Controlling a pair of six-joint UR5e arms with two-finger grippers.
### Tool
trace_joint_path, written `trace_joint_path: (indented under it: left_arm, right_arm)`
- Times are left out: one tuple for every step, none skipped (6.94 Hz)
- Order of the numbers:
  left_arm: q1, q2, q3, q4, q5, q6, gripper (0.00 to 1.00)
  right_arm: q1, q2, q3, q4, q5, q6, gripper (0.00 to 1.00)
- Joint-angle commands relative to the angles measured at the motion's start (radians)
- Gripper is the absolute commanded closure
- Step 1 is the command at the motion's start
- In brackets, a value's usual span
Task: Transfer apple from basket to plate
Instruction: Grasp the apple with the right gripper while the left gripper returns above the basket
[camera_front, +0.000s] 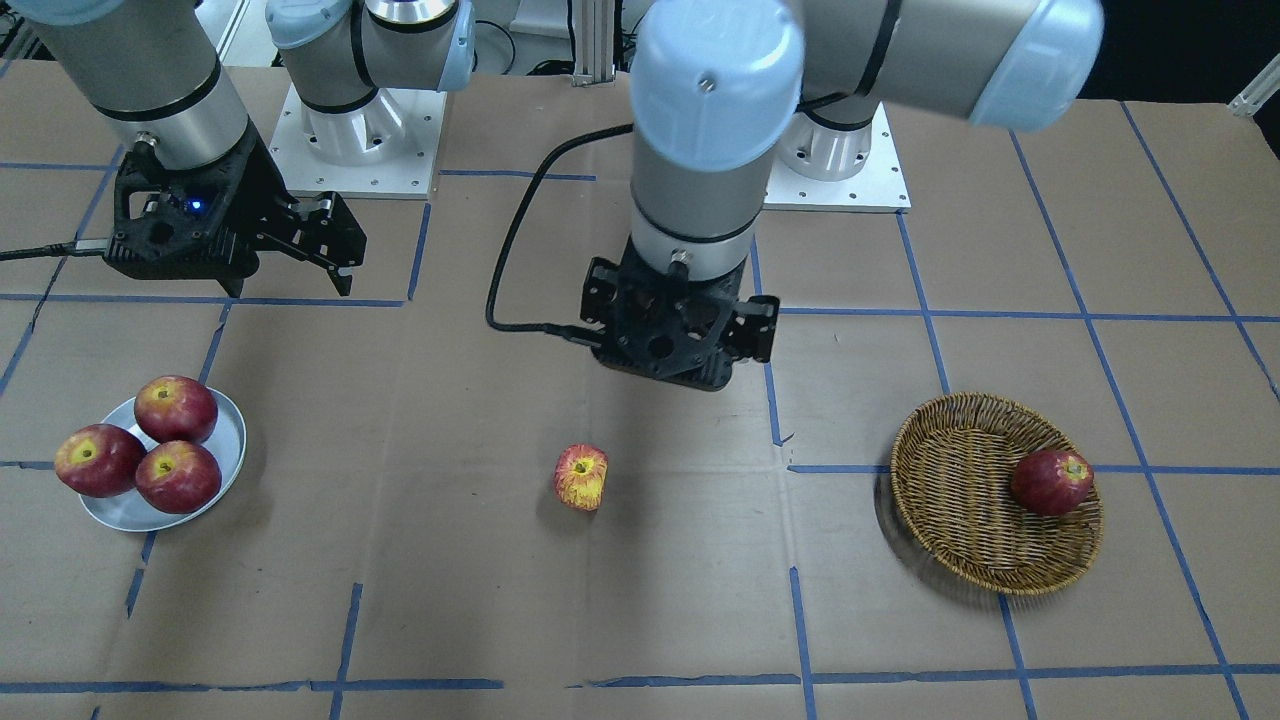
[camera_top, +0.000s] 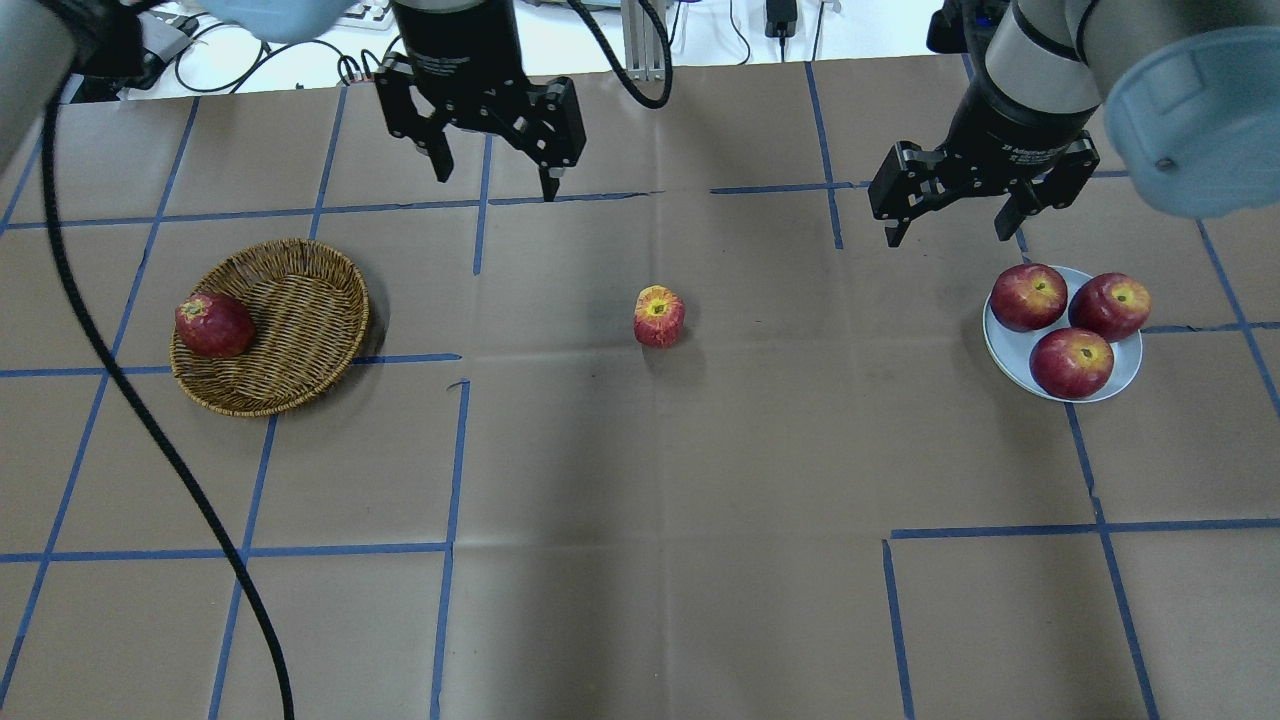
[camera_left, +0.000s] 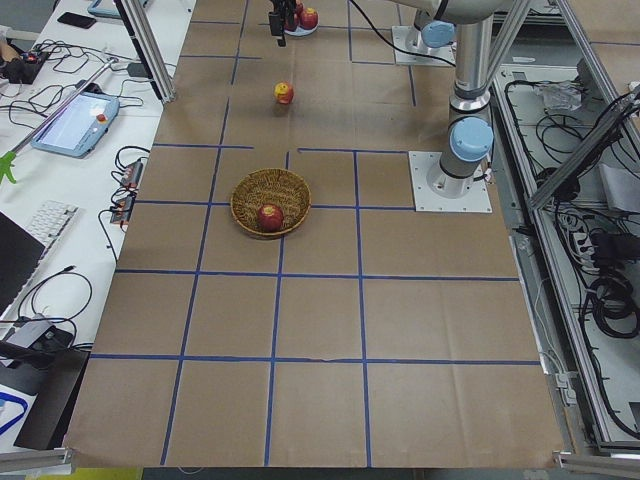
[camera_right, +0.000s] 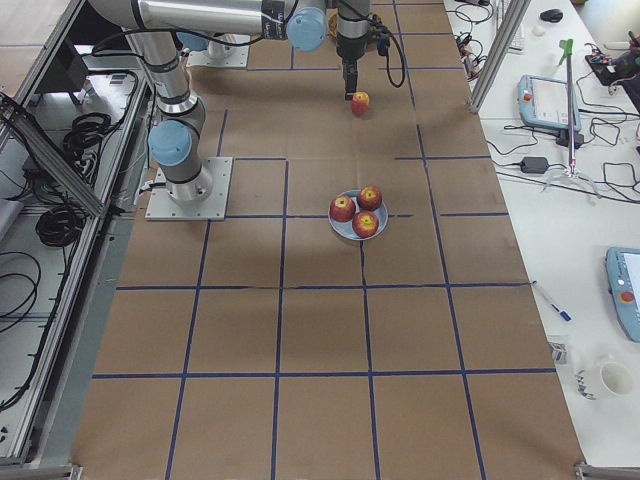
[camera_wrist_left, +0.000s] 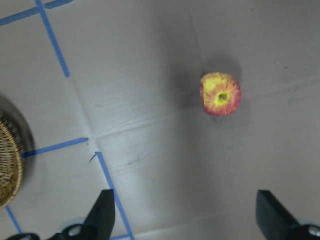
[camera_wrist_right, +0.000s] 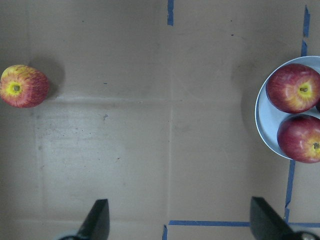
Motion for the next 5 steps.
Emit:
trace_joint_path:
  left_arm:
    - [0.067,0.121,-0.050,-0.099,-0.007,0.096,0.01]
    - [0.069,0.187,-0.146,-0.079,-0.005,0.087,0.01]
    - [0.078,0.219,-0.229,0.006,-0.001,0.101,0.01]
    - [0.078,0.247,-0.277,0.053,-0.001,0.099,0.01]
    - [0.081,0.279,-0.315,0.053,-0.001,0.102,0.01]
  right_arm:
    - [0.011,0.013,0.000,-0.019,0.003,0.014,0.00]
    - [0.034,0.039,0.000,-0.051,0.004,0.092,0.00]
    - [0.112,0.076,0.000,-0.107,0.001,0.161,0.00]
    - [0.192,0.125,0.000,-0.160,-0.005,0.229,0.00]
    - [0.246,0.176,0.001,-0.222,-0.003,0.317,0.00]
